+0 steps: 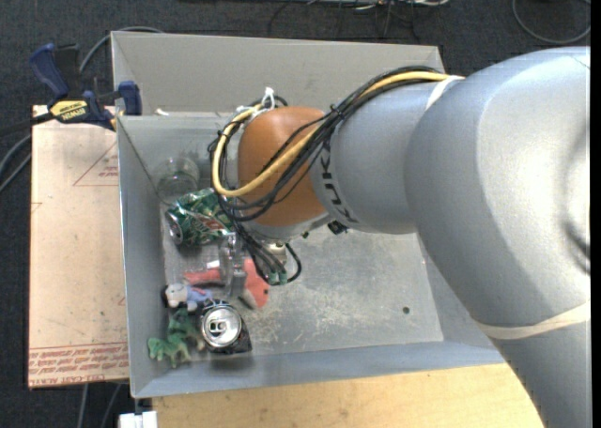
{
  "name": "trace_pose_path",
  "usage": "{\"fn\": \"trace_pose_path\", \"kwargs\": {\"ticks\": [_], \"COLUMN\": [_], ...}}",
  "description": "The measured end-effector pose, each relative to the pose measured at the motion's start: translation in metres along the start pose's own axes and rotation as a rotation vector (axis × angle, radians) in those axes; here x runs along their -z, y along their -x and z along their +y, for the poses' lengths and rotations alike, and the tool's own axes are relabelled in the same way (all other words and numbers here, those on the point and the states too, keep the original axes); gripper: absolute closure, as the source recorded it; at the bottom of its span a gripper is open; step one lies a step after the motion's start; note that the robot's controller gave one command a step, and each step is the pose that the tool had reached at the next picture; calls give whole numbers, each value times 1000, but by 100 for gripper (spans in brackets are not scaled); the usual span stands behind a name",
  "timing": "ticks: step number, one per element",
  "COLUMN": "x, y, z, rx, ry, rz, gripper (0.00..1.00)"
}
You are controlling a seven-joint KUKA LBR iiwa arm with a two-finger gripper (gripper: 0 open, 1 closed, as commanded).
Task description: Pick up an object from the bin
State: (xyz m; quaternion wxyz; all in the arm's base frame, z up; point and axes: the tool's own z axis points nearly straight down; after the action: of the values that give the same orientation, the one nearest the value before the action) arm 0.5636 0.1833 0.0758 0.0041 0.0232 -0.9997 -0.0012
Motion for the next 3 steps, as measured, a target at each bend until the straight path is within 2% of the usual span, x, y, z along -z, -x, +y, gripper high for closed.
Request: {"fn": "trace_pose_path", "kwargs": {"ticks": [1, 2, 3], "x": [-2, 3, 4], "y": [9, 15, 35], "z": [-3, 3, 44], "rx": [276, 678, 781], "ry": [3, 1, 5], "rz": [-5, -5, -11], "gripper": [100, 100, 100]}}
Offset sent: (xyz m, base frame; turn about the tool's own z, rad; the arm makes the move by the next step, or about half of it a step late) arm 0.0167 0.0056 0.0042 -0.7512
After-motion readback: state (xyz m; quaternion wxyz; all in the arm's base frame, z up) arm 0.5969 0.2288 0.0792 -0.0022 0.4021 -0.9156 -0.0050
